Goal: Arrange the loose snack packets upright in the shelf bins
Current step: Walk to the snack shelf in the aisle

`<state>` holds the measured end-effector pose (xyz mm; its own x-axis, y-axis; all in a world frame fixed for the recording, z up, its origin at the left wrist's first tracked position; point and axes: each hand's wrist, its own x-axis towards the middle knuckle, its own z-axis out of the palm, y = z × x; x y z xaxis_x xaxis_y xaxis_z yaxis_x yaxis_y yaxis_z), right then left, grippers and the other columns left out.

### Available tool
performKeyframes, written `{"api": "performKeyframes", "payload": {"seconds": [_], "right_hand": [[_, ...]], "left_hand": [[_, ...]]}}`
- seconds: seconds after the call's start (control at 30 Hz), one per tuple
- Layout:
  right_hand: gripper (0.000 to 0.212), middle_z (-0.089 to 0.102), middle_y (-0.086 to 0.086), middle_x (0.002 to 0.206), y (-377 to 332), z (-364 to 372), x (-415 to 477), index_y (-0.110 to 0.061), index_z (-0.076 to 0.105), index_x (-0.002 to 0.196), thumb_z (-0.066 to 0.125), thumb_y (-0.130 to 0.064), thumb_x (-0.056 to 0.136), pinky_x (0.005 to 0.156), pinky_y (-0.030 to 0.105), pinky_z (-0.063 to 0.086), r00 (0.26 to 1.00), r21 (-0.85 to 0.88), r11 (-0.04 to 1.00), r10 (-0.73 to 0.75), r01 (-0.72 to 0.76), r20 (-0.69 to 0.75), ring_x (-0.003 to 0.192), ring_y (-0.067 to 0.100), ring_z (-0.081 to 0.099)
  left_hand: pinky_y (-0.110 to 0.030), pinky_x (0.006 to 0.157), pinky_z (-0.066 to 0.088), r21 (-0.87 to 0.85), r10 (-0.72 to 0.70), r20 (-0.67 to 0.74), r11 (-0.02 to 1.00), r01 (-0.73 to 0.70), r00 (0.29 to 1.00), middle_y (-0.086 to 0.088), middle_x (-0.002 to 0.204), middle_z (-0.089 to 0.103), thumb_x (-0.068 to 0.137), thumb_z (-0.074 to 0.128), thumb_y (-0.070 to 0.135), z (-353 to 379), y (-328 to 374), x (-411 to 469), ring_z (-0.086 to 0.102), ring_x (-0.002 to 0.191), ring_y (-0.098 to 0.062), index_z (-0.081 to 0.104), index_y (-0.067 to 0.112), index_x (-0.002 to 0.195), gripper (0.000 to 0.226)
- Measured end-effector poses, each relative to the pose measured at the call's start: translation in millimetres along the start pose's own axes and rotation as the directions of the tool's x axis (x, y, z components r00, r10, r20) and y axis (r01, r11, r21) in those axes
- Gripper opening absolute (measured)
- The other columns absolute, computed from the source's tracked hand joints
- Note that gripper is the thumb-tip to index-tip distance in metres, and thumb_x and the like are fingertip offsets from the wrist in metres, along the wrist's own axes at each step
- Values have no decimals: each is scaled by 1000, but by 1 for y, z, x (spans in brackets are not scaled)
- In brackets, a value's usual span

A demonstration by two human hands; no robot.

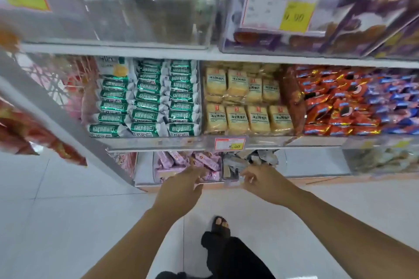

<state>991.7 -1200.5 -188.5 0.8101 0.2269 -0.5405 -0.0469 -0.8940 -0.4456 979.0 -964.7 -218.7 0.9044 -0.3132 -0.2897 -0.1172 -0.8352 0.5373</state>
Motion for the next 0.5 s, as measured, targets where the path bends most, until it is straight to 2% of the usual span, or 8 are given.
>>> {"api": "performKeyframes", "payload": {"seconds": [0.1,0.13,0.23,0.3,0.37,0.4,0.43,0.5], "right_hand": [[32,61,2,113,22,42,43,-10,58,119,60,-25,90,82,28,45,1000,-7,1000,1,-1,-30,97,17,58],[33,59,3,109,29,56,57,-8,58,118,60,-24,90,78,28,43,998,-19,1000,-11,10,-56,95,18,57],[42,52,-3,88,48,98,99,-10,59,119,63,-31,83,69,27,44,974,-50,997,-73,64,-214,77,15,53],[53,60,4,87,62,126,122,-12,58,125,59,-37,77,68,36,51,945,-76,992,-120,102,-303,75,24,61],[61,61,12,108,71,152,139,-16,51,133,66,-39,78,74,35,51,931,-44,994,-106,97,-351,90,29,63],[66,56,13,121,76,164,146,-19,48,135,69,-42,77,79,34,50,915,-20,995,-97,97,-393,101,29,61],[70,50,12,132,80,175,151,-20,48,135,69,-47,73,84,33,47,877,-8,993,-104,114,-469,109,29,57],[70,46,13,136,87,195,161,-23,51,129,63,-55,68,88,30,44,756,-67,981,-184,183,-628,114,28,54]], "left_hand": [[-30,94,46,87,13,-55,996,-8,998,8,128,57,96,48,24,35,-32,16,59,110,-17,50,30,133,38],[-31,93,46,118,41,-91,993,-30,995,7,125,59,93,53,21,46,-42,21,60,108,-19,54,30,129,37],[-38,87,50,252,193,-214,958,-136,958,5,103,64,68,76,12,90,-81,42,65,90,-23,67,31,96,34],[-46,89,48,317,295,-318,929,-192,901,1,107,60,62,75,14,122,-110,60,62,90,-26,65,27,96,37],[-49,95,44,377,398,-389,891,-251,831,-2,116,57,73,72,22,145,-133,74,58,96,-27,62,24,108,37],[-50,98,42,408,460,-420,866,-290,783,-4,118,59,80,68,28,156,-144,80,58,99,-27,59,23,112,33],[-50,100,40,431,517,-444,839,-332,732,-6,119,61,86,62,33,164,-152,85,58,103,-27,57,23,115,31],[-51,103,37,455,601,-457,791,-409,655,-7,121,60,92,54,38,176,-163,93,55,112,-28,55,22,119,32]]}}
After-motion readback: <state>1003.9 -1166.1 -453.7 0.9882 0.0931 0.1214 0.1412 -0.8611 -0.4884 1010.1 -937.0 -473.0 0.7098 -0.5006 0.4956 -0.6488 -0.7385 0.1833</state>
